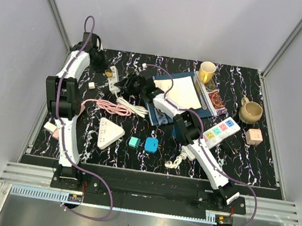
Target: Pull the plug off the socket
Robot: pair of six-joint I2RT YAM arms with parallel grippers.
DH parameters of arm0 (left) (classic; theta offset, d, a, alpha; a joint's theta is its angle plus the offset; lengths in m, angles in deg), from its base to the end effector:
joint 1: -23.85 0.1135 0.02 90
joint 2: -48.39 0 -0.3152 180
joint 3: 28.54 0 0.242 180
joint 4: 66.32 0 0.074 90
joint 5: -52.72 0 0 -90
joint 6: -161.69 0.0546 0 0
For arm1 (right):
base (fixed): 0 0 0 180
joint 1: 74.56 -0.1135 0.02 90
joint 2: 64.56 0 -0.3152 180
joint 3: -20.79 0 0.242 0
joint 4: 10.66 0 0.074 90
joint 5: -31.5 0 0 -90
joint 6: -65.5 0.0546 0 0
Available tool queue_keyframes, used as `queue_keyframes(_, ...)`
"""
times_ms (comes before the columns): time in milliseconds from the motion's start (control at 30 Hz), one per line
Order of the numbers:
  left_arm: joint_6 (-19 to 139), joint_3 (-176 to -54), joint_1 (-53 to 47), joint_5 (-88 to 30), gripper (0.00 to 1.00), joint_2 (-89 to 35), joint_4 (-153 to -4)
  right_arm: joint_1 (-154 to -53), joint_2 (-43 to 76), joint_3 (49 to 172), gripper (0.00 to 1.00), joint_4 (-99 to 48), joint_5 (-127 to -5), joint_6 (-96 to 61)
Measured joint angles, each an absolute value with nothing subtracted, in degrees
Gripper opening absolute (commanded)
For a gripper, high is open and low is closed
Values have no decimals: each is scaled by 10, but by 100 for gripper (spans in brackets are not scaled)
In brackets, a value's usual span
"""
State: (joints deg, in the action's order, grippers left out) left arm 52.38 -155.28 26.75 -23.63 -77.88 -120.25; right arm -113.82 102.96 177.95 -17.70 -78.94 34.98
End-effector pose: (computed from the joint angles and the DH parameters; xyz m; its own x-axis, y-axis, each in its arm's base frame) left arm 0.5241 0.0136 0.2675 -0.7874 -0.3616 -0.4992 -0.1793 0.9092 -0.3758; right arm 0.5185 0.4484 0.1007 -0.8507 0.3472 -0.3946 -0.2327 0.4244 0.8751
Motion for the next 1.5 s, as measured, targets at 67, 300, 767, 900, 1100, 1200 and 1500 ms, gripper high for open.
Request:
queue_keyframes(67, 524, -1553, 271, -241, 0, -779, -1203, -1138, 1030, 1779, 31, -177, -790, 350)
queue_keyframes(300, 524, -1540, 303, -250, 0, -777, -1199, -1137, 1030, 1778, 55, -176, -787, 350)
queue_keyframes(767, 511, -1510, 346, -255, 29, -777, -1182, -1137, 1015, 1775, 87, -171, -787, 349)
queue_keyframes(900, 510, -1510, 346, -255, 38, -780, -1180, -1137, 1014, 1775, 88, -172, -787, 349)
queue_keyframes(1100, 508, -1510, 346, -255, 60, -786, -1178, -1137, 1014, 1774, 88, -169, -787, 349)
queue_keyframes(1200, 503, -1510, 346, -255, 72, -786, -1178, -1137, 1013, 1773, 88, -168, -787, 350)
queue_keyframes(1500, 477, -1489, 346, -290, 99, -728, -1236, -1131, 995, 1767, 90, -201, -790, 288)
